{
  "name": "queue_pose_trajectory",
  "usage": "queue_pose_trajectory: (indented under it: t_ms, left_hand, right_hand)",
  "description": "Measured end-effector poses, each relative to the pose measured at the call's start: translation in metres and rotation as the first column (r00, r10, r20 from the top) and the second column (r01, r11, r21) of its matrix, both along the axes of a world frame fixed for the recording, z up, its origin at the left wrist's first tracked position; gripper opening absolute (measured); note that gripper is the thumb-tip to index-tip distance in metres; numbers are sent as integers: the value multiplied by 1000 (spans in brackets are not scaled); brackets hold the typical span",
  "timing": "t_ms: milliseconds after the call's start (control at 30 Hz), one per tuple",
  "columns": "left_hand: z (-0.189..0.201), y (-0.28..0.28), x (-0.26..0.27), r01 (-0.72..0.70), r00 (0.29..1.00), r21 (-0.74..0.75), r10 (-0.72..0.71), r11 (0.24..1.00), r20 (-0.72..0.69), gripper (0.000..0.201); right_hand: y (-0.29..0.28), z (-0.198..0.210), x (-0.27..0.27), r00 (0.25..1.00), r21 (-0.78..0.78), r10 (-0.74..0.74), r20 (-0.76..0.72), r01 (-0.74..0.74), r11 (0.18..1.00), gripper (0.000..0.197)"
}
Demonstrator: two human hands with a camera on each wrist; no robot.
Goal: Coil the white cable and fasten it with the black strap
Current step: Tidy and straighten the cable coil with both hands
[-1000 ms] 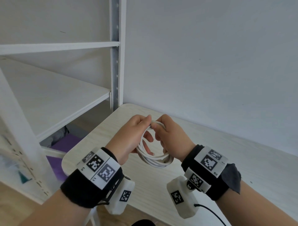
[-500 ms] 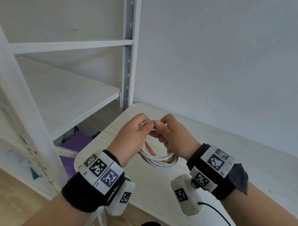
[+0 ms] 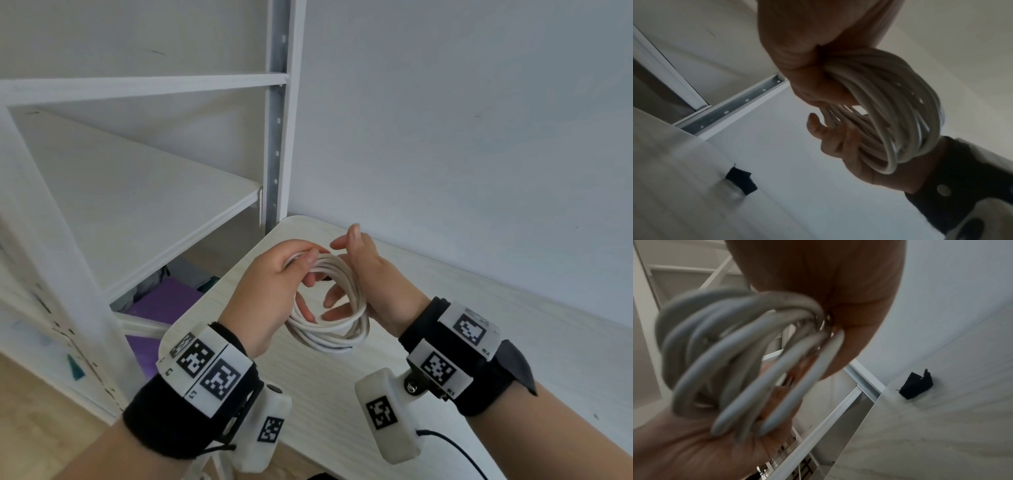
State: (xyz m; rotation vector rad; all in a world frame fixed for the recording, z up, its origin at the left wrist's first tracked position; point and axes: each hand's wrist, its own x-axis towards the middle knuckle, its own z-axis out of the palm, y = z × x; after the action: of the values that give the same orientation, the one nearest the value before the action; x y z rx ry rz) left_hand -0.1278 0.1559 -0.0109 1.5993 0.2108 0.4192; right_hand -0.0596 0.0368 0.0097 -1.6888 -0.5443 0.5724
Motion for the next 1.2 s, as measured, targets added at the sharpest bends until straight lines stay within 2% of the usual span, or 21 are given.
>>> queue_pose_trajectory:
  t_ms: [67, 133, 200, 433, 667, 733, 933, 1100, 1200]
  left_hand:
    - [0, 3, 1, -16, 1000, -13, 16, 1000, -16, 22]
    - [-1, 7, 1, -29, 999, -21, 28, 999, -31, 22]
    - [-1, 10, 1, -35, 999, -18, 35, 999, -41, 23]
    - [-1, 11, 2, -59, 997, 9, 59, 998, -54, 22]
    - [0, 11, 2, -76, 990, 38, 80, 996, -116, 21]
    - [0, 12, 2, -85, 989, 71, 93, 994, -117, 23]
    - [1, 13, 0, -106, 989, 107, 116, 989, -88, 27]
    - [-1, 12, -2, -68, 993, 162, 83, 984, -88, 29]
    - [-3, 12, -4, -48, 993, 186, 67, 981, -95, 30]
  right_hand:
    - [-1, -2, 4, 999, 37, -4, -55, 6, 999, 69]
    - [-2, -4, 8, 993, 71, -21, -114, 30, 997, 69]
    - [-3, -4, 11, 992, 82, -56, -112, 65, 995, 67]
    - [-4, -7, 18, 988, 79, -127, 91, 120, 990, 30]
    - [-10, -9, 17, 970, 124, -153, 188, 131, 984, 15]
    - [-12, -10, 18, 978, 151, -144, 149, 121, 981, 10]
    - [-19, -9, 23, 999, 194, -11, -37, 18, 981, 13]
    - [-21, -9, 28, 998, 109, 44, -47, -38, 993, 12]
    - [-20, -13, 31, 998, 48, 36, -53, -33, 998, 18]
